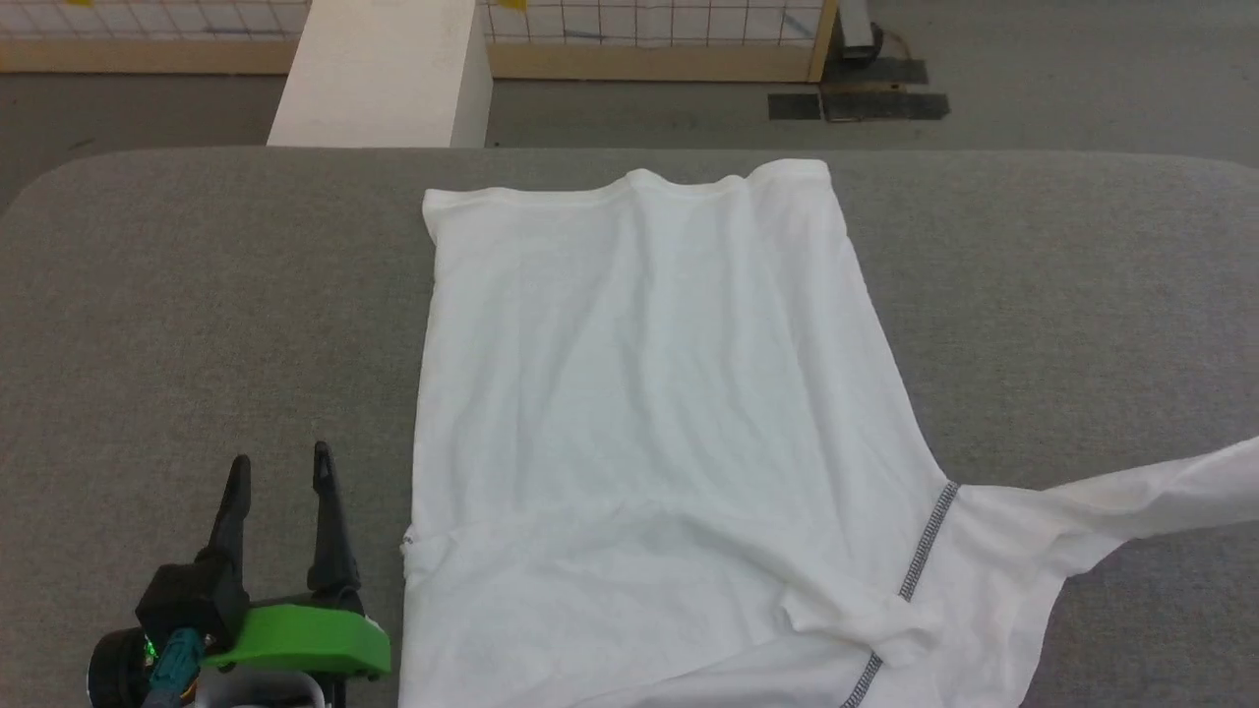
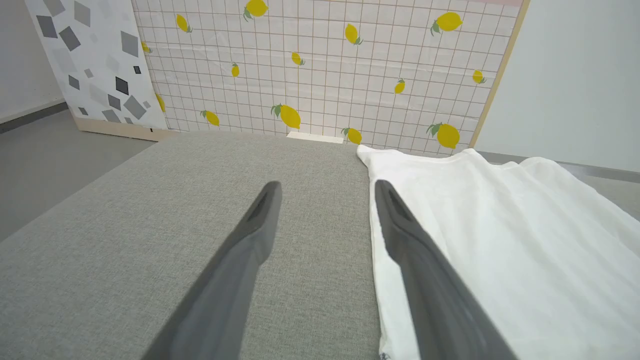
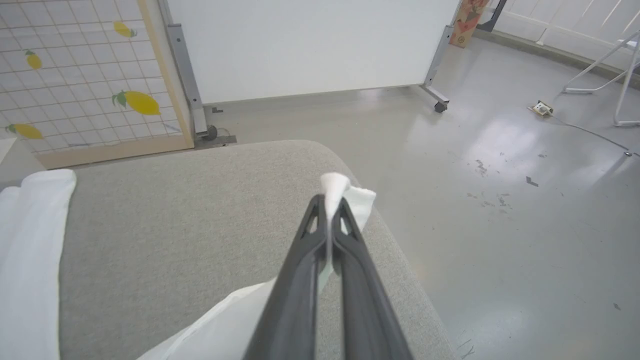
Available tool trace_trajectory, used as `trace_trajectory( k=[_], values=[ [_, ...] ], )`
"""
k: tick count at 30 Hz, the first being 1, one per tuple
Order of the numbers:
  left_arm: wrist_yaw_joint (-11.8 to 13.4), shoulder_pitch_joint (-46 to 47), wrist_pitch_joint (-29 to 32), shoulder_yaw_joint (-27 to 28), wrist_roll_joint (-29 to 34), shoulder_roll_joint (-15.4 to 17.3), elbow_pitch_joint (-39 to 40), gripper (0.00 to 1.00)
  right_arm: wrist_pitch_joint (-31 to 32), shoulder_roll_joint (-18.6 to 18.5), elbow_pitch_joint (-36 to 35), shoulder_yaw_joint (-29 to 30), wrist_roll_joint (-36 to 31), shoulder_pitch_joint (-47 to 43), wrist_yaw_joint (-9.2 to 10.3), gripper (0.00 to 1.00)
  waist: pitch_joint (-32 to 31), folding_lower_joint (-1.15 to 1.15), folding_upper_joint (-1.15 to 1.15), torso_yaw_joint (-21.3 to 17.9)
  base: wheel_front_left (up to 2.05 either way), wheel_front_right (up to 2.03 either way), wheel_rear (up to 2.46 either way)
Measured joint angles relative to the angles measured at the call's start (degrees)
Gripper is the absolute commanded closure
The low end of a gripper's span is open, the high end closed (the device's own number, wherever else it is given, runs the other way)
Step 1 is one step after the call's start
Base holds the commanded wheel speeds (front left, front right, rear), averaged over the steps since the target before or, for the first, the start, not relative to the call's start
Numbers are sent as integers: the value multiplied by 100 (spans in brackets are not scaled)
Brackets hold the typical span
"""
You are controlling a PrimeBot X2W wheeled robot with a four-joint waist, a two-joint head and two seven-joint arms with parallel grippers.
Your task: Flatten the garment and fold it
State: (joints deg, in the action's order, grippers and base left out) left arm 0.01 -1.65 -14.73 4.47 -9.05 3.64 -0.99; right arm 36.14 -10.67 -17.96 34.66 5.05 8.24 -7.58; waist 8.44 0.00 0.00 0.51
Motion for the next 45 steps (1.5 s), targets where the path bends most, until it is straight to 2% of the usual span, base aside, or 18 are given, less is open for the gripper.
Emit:
trace_trajectory(
  k=[8,13,17,22,24,25,26,32,38,39,40,41,45],
  values=[
    [4,-36,53,-132,2,1,47,0,584,152,-1606,-1426,424,-460,1,100,-234,0,0,-190,0,0,0],
    [5,-35,58,-142,0,34,60,0,745,36,-2290,-3008,475,-481,0,100,-208,0,0,-112,0,0,0],
    [10,-34,66,-186,-2,35,68,0,780,-115,-2335,-4408,478,-313,0,100,-167,0,0,-29,0,0,0],
    [37,-20,102,-248,-11,34,133,0,679,-126,-1538,-6014,545,227,0,100,-51,0,0,78,0,0,0],
    [36,4,101,-271,-14,33,116,0,548,-67,-998,-6506,591,403,0,100,9,0,0,129,0,0,0],
    [26,60,93,-309,-20,32,69,0,392,31,-358,-6948,620,574,0,100,82,0,0,196,0,0,0],
    [23,94,92,-334,-21,31,52,0,325,80,-48,-7147,638,644,0,100,118,0,0,235,0,0,0],
    [3,302,43,-463,-89,13,-125,0,102,215,1563,-8118,799,932,0,100,337,0,0,483,0,0,0],
    [3,386,24,-524,-112,1,-261,0,-47,268,2529,-8487,1084,973,0,100,492,0,0,734,0,0,0],
    [4,386,23,-526,-112,0,-272,0,-92,276,2597,-8487,1151,975,0,80,511,0,0,761,0,0,0],
    [5,386,23,-527,-112,0,-280,0,-152,282,2622,-8475,1196,980,0,54,522,0,0,777,0,0,0],
    [8,385,19,-528,-112,-1,-282,0,-253,304,2627,-8408,1250,987,0,0,526,0,0,787,0,0,0],
    [29,383,16,-513,-108,0,-245,0,-864,463,2373,-7748,1318,985,0,0,507,0,0,715,0,0,0]
  ],
)
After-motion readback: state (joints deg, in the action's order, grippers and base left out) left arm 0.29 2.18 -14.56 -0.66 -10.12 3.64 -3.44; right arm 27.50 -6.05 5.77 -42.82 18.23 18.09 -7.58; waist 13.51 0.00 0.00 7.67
